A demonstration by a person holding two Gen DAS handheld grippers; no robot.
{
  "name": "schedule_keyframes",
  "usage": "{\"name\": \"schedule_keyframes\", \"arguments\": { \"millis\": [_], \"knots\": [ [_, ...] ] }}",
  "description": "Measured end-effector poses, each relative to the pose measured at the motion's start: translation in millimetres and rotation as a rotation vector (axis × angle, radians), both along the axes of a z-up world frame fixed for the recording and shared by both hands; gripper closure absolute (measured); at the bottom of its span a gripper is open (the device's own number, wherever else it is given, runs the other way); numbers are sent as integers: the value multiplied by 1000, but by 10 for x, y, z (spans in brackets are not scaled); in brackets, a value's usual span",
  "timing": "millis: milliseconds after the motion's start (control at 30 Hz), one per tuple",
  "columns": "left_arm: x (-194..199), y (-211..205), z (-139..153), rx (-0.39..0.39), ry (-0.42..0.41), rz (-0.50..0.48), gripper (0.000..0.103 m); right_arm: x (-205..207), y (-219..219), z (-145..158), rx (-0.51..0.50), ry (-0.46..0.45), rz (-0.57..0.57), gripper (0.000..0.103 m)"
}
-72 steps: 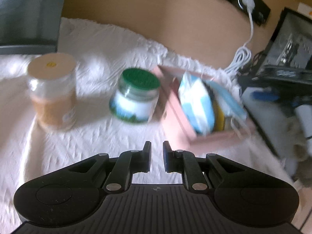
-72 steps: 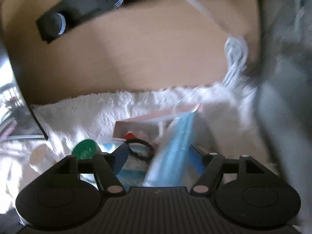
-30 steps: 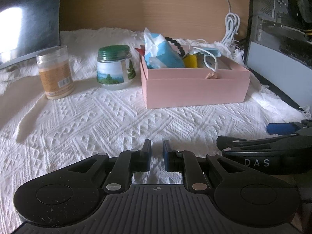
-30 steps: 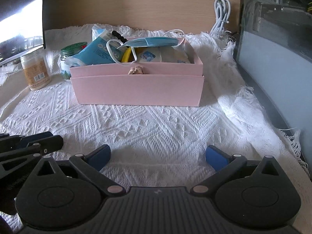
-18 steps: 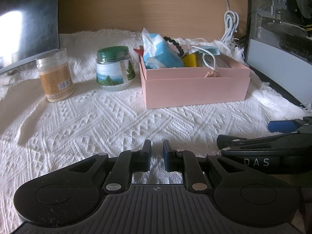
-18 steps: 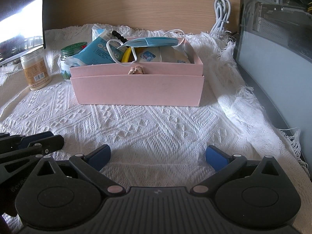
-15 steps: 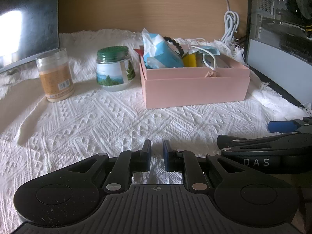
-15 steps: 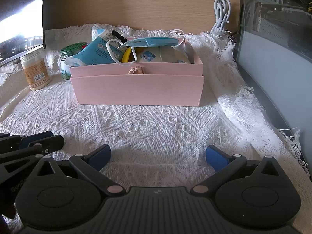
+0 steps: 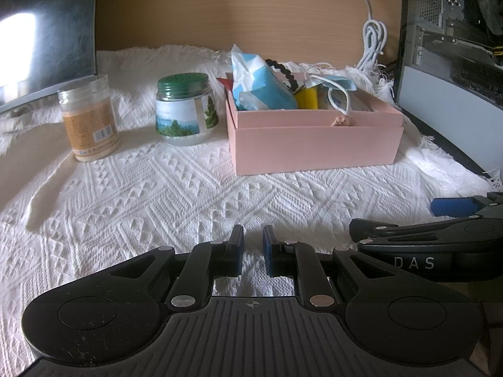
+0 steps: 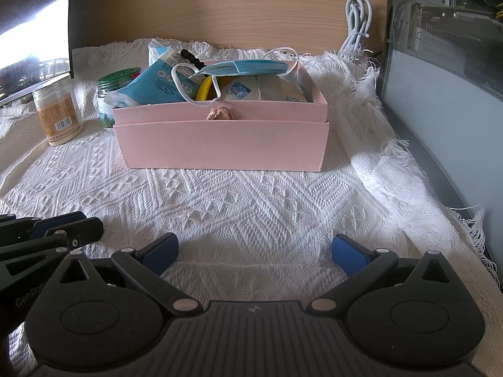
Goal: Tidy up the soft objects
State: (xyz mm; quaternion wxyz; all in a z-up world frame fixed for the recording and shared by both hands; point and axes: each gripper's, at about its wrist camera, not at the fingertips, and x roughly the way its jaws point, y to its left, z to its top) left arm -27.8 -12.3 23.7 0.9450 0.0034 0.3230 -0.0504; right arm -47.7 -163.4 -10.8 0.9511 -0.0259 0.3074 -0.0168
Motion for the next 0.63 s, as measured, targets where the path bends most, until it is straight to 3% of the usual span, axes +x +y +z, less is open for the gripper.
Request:
{"name": "schedule_keyframes", "arguments": {
  "millis": [633],
  "knots": [
    [5,9,2,-8,1,1,88,1,4,3,-1,0,-1,0]
  ]
}}
